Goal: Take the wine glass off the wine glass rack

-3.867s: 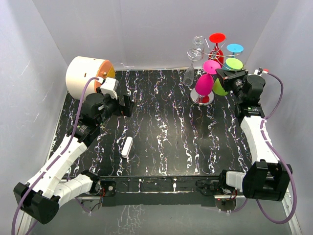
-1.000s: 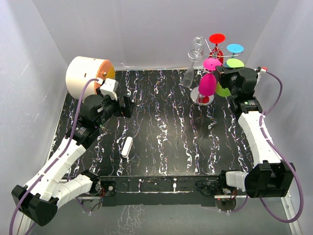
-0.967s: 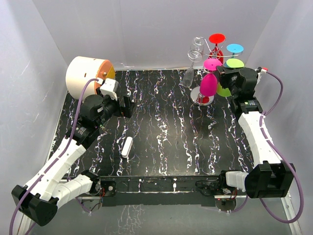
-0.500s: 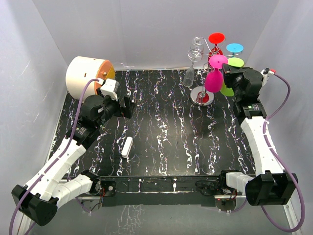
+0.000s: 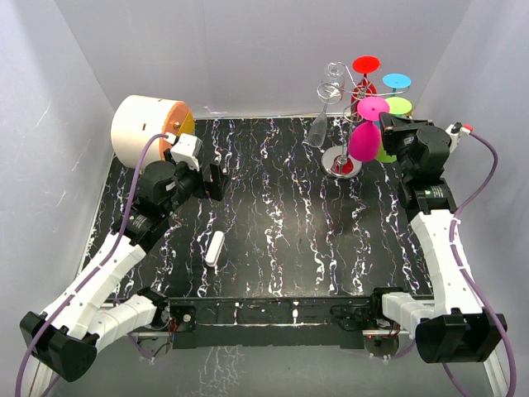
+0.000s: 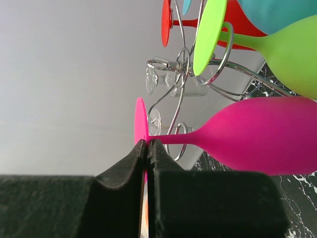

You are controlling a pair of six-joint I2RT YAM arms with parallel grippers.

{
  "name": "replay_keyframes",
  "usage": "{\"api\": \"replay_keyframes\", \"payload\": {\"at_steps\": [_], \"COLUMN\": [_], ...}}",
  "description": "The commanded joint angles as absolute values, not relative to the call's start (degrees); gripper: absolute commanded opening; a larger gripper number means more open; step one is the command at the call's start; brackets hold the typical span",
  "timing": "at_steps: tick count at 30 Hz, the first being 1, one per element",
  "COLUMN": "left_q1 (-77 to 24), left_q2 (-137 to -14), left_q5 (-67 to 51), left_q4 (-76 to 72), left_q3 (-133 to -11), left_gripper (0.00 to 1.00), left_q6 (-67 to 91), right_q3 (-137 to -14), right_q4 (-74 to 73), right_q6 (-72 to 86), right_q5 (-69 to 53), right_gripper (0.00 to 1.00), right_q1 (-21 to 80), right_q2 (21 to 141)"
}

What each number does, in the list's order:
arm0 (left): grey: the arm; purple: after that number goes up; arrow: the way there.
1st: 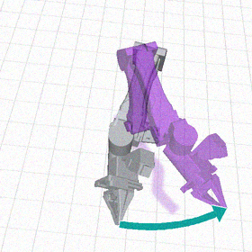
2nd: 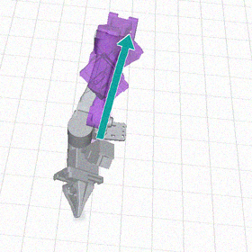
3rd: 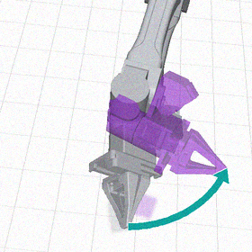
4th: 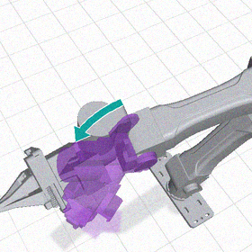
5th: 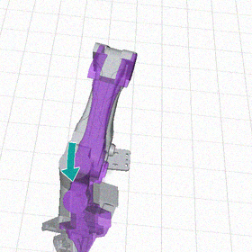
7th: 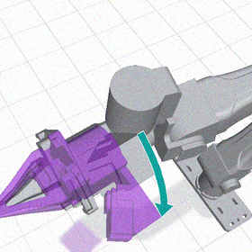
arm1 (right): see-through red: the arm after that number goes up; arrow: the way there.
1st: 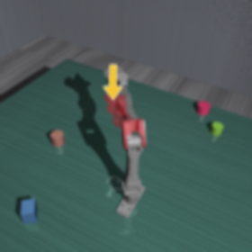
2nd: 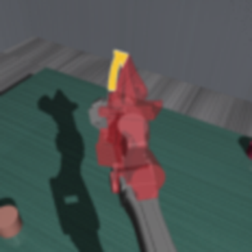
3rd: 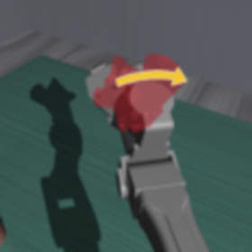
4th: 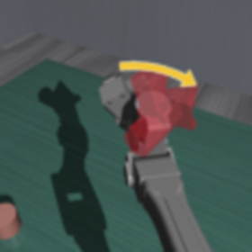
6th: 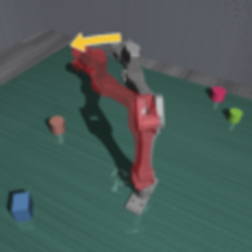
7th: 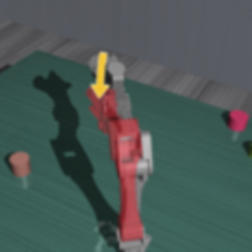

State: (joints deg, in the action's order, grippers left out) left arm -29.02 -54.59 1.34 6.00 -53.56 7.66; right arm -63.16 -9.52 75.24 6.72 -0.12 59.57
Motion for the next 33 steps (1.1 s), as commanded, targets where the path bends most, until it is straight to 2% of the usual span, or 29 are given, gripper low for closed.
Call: {"api": "replay_keyframes", "payload": {"at_steps": [1,8,14,18,24,29,33], "left_q1": [-29.34,-29.31,-29.35,-29.33,-29.2,-27.7,-26.47], "left_q2": [-54.83,-57.64,-60.57,-62.19,-58.98,-57.35,-59.95], "left_q5": [1.48,0.26,-1.64,-5.39,-17.75,-25.11,-32.66], "left_q4": [4.35,3.99,3.98,6.55,-0.9,-13.83,-30.23], "left_q3": [-53.7,-53.46,-53.66,-54.79,-49.08,-44.68,-42.76], "left_gripper": [0.99,0.99,0.99,0.99,0.99,0.99,0.99], "left_q6": [7.46,8.31,11.28,19.58,40.23,55.69,67.56], "right_q3": [-62.38,-57.43,-49.94,-47.5,-45.1,-42.81,-44.36], "right_q4": [-9.15,-12.0,-2.28,1.45,10.75,25.03,31.97], "right_q6": [73.69,65.46,51.97,49.81,61.57,80.39,90.28], "right_q5": [6.17,-2.69,-27.28,-38.42,-45.76,-46.12,-45.69], "right_gripper": [0.0,0.0,0.0,0.0,0.0,0.0,0.0], "right_q1": [-0.27,-0.26,-0.26,-0.26,-0.31,-0.18,-0.18], "right_q2": [55.41,48.26,46.56,48.42,49.44,48.83,49.2]}}
